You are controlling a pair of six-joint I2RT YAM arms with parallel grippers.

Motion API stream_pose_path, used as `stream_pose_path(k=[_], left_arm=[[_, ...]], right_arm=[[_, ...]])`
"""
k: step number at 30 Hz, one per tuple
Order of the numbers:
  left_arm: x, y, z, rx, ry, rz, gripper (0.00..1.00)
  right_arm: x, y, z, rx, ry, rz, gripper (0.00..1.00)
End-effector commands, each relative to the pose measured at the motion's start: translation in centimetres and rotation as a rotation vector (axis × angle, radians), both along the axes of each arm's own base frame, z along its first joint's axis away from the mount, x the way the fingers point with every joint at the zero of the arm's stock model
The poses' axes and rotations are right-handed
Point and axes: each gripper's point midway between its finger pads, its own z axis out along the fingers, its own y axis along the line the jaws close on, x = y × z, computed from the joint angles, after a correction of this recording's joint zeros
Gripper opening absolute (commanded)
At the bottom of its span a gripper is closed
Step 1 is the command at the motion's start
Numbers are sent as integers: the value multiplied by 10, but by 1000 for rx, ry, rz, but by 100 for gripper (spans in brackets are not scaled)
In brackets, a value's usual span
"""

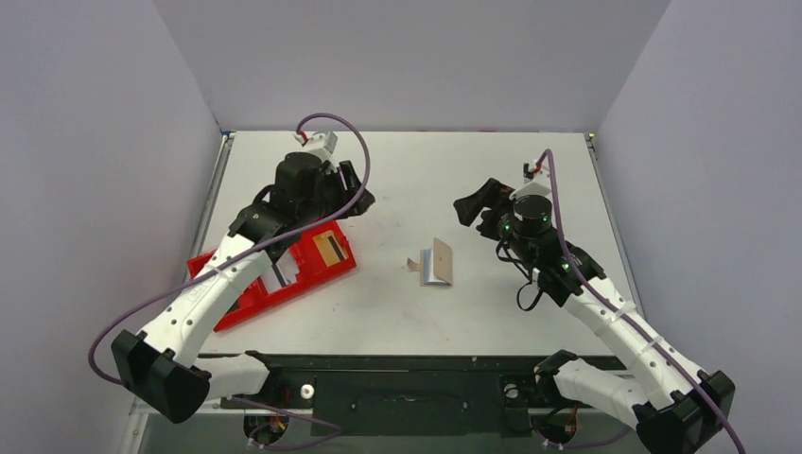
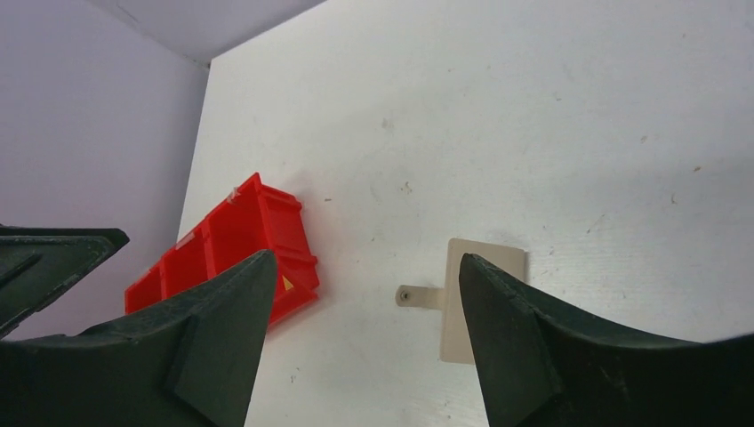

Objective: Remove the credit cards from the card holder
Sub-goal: Reset both arms

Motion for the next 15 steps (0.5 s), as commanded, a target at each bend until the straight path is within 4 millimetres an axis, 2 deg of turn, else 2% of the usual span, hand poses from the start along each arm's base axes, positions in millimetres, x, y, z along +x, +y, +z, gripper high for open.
stream_pose_path(k=[1, 6, 15], left_arm=[[-3, 28, 22, 9, -87, 64, 49], [-5, 38, 19, 18, -89, 93, 51], [-8, 45, 15, 11, -94, 101, 55]], right_arm=[[-3, -24, 12, -38, -60, -76, 71], [-6, -27, 11, -36, -63, -82, 72], [-6, -29, 14, -40, -73, -90, 72]])
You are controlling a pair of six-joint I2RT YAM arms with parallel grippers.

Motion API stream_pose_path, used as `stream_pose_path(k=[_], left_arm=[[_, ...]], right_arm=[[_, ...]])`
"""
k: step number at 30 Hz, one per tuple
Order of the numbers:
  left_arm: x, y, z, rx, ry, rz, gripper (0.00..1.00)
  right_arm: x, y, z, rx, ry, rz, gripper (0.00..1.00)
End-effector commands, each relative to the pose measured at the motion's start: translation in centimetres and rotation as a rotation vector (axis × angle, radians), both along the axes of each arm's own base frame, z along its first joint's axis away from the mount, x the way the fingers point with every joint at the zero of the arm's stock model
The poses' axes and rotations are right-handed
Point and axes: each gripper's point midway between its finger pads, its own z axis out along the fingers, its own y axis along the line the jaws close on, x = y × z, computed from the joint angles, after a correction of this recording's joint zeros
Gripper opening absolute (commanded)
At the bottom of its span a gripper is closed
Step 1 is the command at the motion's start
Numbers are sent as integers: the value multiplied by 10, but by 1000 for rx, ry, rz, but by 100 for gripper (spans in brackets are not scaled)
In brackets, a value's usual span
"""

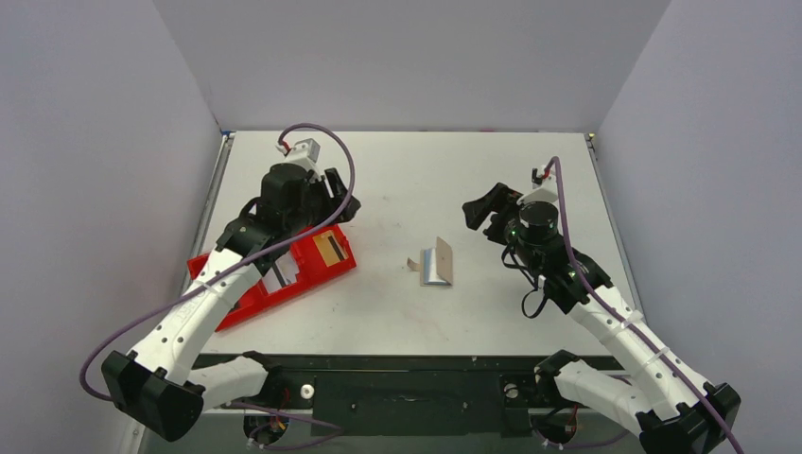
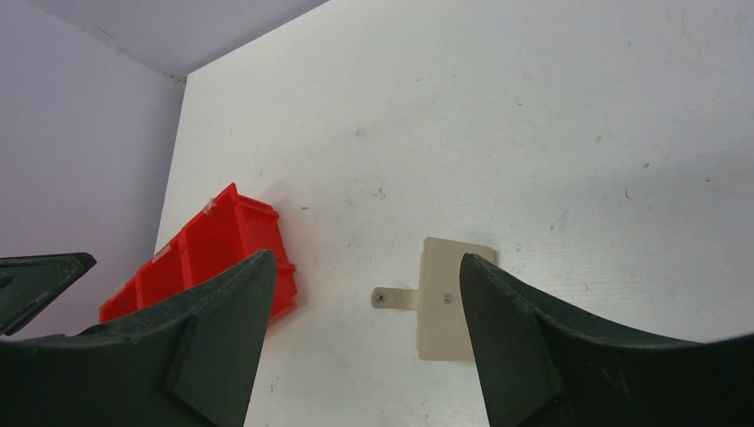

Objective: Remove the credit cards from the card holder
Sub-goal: Reset both arms

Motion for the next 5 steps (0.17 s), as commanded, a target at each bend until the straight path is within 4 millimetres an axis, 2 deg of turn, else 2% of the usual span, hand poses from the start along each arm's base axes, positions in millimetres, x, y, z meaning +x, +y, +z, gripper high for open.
stream_pose_path(k=[1, 5], left_arm=[[0, 8, 16, -6, -59, 10, 55], [1, 9, 15, -13, -58, 10, 57]], right_arm=[[3, -7, 9, -11, -35, -25, 72], [4, -6, 5, -14, -27, -25, 72]])
